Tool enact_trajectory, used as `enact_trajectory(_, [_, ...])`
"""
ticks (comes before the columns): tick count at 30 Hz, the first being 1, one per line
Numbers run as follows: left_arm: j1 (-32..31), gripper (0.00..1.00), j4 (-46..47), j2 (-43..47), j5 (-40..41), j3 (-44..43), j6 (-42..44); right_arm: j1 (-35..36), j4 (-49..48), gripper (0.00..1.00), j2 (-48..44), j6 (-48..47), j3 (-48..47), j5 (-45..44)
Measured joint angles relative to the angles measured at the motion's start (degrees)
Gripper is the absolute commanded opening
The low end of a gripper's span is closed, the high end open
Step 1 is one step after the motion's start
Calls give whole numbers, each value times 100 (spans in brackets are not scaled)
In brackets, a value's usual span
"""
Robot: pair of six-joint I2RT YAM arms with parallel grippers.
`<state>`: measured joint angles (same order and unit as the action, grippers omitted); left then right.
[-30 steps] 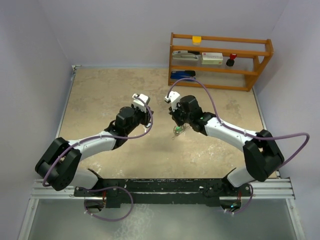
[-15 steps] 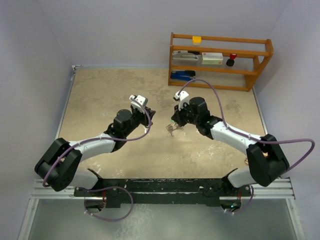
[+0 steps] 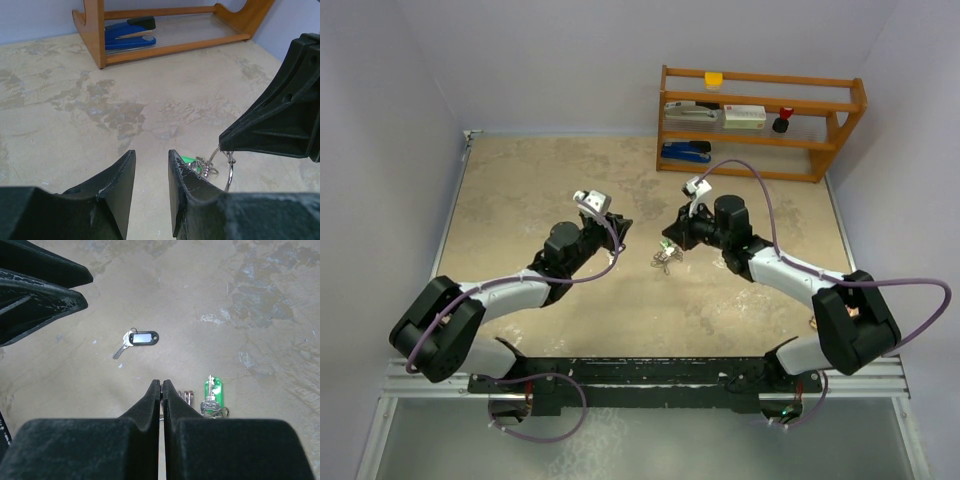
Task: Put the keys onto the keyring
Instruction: Pick up the keyring from the center of the board.
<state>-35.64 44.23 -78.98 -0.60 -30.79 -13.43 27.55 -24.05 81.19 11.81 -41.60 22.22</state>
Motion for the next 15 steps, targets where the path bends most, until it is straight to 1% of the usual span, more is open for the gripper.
enact_trajectory(7, [0,31,741,-216,-50,240,-516,-31,-680,0,-103,289,275,157])
enact_trajectory(15, [0,31,1714,-933,-160,343,-1338,-31,-1635,0,-262,649,660,184])
